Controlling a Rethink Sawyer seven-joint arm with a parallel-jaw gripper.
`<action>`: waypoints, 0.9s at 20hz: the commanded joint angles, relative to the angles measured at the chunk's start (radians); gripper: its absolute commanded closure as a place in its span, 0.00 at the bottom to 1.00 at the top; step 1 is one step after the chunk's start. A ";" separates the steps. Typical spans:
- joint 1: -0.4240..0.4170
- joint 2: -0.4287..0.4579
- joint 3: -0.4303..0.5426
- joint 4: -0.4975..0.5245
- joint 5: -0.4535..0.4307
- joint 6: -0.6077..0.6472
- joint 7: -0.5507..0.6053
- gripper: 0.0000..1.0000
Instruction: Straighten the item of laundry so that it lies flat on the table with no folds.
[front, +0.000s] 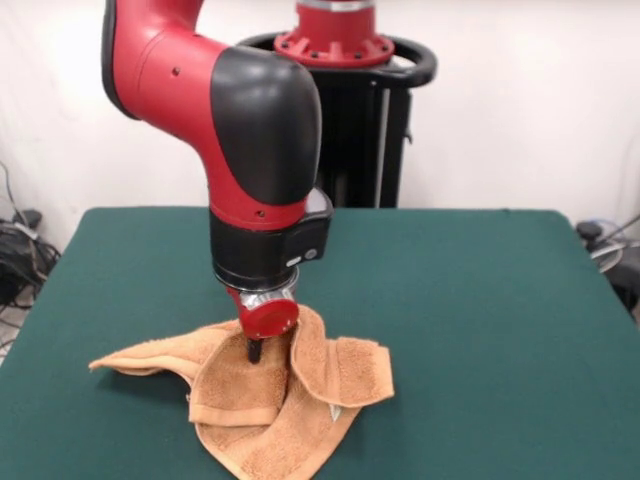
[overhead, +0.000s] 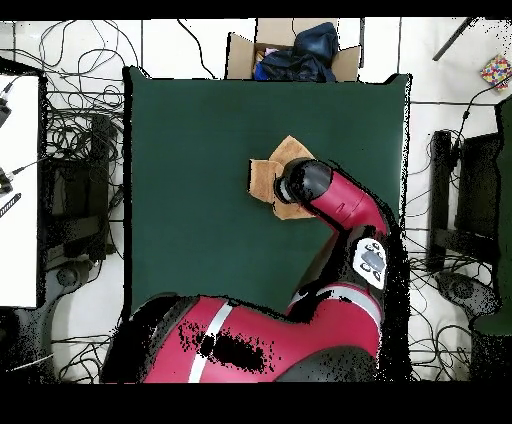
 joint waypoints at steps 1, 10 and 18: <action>0.002 0.033 0.069 -0.036 -0.074 0.126 0.014 1.00; 0.011 0.033 0.059 -0.070 -0.120 0.125 0.049 1.00; 0.042 -0.044 0.043 -0.067 -0.150 0.073 0.064 1.00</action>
